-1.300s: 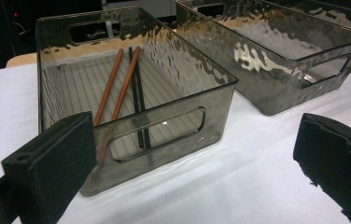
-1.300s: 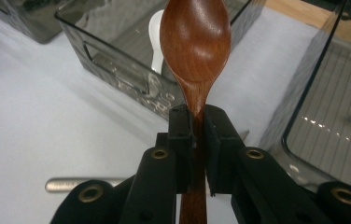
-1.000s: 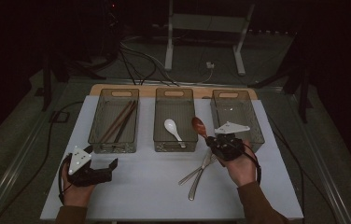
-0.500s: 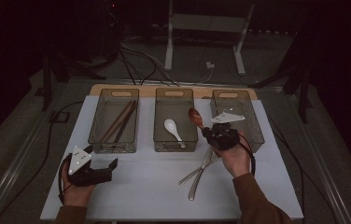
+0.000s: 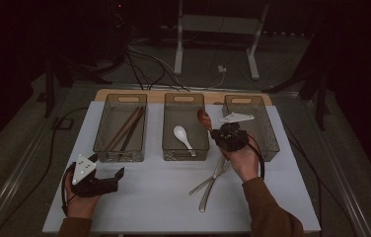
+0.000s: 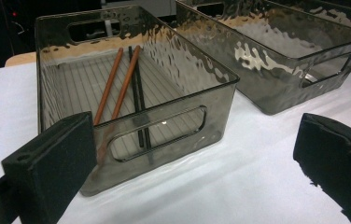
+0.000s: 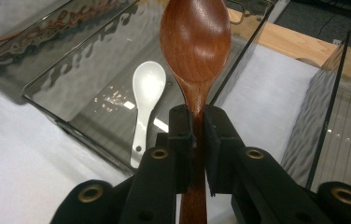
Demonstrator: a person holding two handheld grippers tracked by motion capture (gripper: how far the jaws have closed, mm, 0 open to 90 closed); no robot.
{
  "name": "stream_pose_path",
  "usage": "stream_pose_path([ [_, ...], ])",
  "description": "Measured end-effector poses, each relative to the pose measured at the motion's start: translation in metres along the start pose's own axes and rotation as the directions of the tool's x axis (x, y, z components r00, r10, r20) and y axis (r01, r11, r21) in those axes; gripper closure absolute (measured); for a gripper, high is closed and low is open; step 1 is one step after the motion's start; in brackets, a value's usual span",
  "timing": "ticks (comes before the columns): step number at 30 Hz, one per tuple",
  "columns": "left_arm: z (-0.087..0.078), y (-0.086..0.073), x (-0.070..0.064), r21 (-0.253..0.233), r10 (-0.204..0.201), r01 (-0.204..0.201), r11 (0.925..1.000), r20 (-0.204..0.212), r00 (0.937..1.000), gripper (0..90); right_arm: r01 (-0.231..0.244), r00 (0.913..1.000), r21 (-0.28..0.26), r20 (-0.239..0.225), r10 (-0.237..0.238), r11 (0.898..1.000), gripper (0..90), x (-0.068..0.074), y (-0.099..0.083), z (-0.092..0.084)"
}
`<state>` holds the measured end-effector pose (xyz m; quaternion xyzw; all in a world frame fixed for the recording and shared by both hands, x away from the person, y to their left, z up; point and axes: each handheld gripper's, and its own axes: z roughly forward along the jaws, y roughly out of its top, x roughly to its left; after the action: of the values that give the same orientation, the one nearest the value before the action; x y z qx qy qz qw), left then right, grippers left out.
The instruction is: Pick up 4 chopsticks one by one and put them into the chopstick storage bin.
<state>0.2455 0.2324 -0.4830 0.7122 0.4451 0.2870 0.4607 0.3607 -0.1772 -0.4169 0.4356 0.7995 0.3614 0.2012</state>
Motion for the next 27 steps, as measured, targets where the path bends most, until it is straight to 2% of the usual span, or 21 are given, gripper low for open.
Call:
stream_pose_path([
  [7,0.0,0.0,0.0,0.002,0.001,-0.001,1.0,-0.001,1.0,0.7,-0.02,0.9998,0.004,-0.007,0.02,1.0,82.6,-0.001,0.005,0.009],
  [17,0.0,0.0,0.001,0.003,0.003,-0.003,1.0,0.0,1.0,0.7,-0.021,0.9997,0.022,-0.007,0.021,1.0,82.6,0.002,0.014,0.024],
  [27,0.0,0.0,0.001,0.002,0.003,-0.003,1.0,0.001,1.0,0.7,-0.024,0.9995,0.046,-0.019,0.025,0.999,82.5,0.01,0.023,0.041],
])
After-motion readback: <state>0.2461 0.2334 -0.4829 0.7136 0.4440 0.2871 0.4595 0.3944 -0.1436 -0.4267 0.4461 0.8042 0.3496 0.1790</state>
